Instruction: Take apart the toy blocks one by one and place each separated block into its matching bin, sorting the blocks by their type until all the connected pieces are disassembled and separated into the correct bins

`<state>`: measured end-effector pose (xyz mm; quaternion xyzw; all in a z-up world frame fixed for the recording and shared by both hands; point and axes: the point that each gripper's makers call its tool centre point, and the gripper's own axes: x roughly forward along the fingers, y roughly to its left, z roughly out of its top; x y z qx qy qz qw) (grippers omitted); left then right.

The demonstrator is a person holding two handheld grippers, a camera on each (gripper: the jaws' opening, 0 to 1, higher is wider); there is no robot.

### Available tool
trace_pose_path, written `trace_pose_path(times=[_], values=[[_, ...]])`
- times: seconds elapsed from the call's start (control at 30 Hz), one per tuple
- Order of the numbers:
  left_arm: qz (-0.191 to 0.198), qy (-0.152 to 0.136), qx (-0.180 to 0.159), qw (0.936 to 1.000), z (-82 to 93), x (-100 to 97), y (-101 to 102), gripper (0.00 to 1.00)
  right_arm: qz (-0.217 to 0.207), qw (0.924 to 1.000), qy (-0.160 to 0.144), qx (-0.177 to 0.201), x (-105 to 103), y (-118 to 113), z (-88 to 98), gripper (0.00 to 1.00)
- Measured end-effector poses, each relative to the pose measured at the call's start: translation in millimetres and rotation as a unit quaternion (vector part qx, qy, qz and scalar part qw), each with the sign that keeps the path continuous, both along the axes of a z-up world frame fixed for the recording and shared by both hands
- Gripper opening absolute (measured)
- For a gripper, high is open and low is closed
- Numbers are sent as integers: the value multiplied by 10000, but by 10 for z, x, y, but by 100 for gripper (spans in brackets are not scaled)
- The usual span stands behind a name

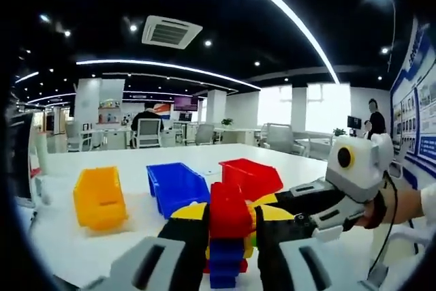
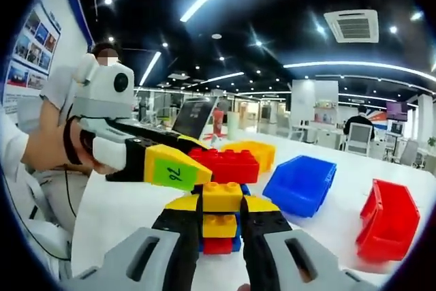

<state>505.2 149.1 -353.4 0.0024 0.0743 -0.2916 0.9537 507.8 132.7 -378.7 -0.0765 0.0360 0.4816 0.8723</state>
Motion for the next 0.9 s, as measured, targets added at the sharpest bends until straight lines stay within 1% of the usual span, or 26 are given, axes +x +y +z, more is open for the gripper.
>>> trace_pose_path(times=[0.03, 0.13, 0.27, 0.4, 0.43, 0.47, 0.5, 0.53, 0.57, 0.63, 0.73, 0.8, 0.83, 0.9], values=[[-48, 20, -28, 10000, 4, -6, -20, 26, 1, 10000, 0, 5, 10, 6, 1, 24], [-4, 9, 24, 10000, 5, -2, -19, 25, -7, 10000, -30, 4, 21, -5, 2, 23], [84, 101, 65, 9999, 11, 16, -18, 24, -2, 10000, -96, -14, 21, -13, -1, 23], [76, 206, -22, 9998, 8, 18, -16, 24, -17, 9999, -132, -15, 17, -21, 3, 23], [83, 263, -124, 9995, 12, 20, -15, 24, -27, 9999, -128, -18, 26, -22, 6, 23], [93, 365, -314, 9988, 21, 20, -17, 24, -37, 9999, -123, -17, 21, -27, 6, 23], [127, 520, -704, 9961, 67, 28, 1, 24, -4, 9999, -124, -16, 11, -31, 12, 23], [82, 895, -1082, 9901, 73, 28, 27, 24, -11, 9999, -122, -12, -17, -46, 18, 23], [-97, 865, -1215, 9888, 120, 33, 25, 24, -6, 9999, -141, -19, -24, -52, 31, 23], [39, 554, -906, 9943, 138, 55, 58, 24, 0, 9999, -130, -35, -38, -58, 47, 23], [-27, 404, -728, 9965, 164, 16, -10, 24, 5, 9999, -154, -61, -42, -54, 46, 23], [-44, 224, -450, 9987, 177, -13, -46, 24, -8, 9999, -137, -61, -40, -58, 44, 23], [-46, 142, -401, 9991, 203, -22, -69, 24, -32, 9999, -97, -55, -32, -75, 44, 23], [-69, 126, -387, 9991, 239, -12, -97, 24, -61, 10000, -43, -25, -35, -81, 32, 23]])
